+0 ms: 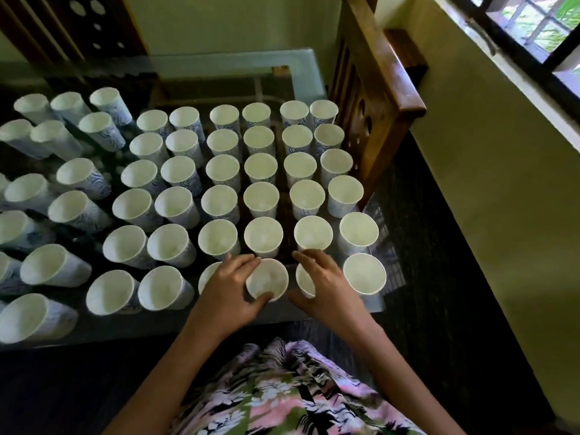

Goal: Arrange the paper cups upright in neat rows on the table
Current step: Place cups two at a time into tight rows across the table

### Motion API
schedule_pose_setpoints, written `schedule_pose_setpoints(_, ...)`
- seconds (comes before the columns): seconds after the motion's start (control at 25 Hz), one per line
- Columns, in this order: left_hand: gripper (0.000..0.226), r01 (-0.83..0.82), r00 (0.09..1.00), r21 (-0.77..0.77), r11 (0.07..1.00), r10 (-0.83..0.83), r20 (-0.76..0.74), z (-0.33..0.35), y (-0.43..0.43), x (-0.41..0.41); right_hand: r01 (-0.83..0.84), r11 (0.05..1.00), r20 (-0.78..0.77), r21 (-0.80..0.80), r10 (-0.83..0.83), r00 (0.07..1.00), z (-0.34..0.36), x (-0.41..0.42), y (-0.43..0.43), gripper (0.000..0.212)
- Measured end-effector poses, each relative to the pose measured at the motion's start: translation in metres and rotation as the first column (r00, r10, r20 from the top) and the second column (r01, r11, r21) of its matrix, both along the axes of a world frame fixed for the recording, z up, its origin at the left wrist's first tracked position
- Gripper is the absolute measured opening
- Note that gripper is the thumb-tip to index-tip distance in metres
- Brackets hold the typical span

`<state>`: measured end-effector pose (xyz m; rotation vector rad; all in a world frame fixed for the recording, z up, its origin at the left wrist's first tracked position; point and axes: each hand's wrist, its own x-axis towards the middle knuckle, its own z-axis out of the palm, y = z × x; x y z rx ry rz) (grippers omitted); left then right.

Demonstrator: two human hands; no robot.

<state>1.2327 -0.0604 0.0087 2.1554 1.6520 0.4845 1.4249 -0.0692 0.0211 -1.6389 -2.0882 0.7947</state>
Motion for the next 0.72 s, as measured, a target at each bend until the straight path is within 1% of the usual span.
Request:
schedule_pose_setpoints(0.16,0.062,-0.117,0.993,-0.058,0.991,0.118,0.019,-0.002,-0.008,-0.021,-0.106,0.994,0.002,0.016,0.106,0.994,-0.01,-0.023,0.004,0.066)
schedule_pose_setpoints(0.24,0.062,-0.158,0.987,-0.058,0.986,0.16,0.028,-0.003,-0.009,-0.028,-0.136,0.99,0.016,0.021,0.136,0.991,-0.016,-0.03,0.006,0.067)
schedule_pose_setpoints(0.4,0.064,-0.184,0.983,-0.048,0.982,0.185,0.017,-0.008,-0.009,-0.038,-0.144,0.989,0.027,0.029,0.143,0.989,-0.019,-0.04,0.009,0.068)
schedule_pose_setpoints(0.56,0.072,-0.224,0.973,-0.109,0.968,0.229,0.031,-0.008,-0.011,-0.043,-0.159,0.987,0.033,0.027,0.158,0.987,-0.023,-0.045,0.011,0.068)
schedule_pose_setpoints(0.72,0.074,-0.211,0.976,-0.127,0.969,0.216,0.03,-0.008,-0.012,-0.044,-0.155,0.988,0.039,0.027,0.154,0.987,-0.024,-0.046,0.011,0.069)
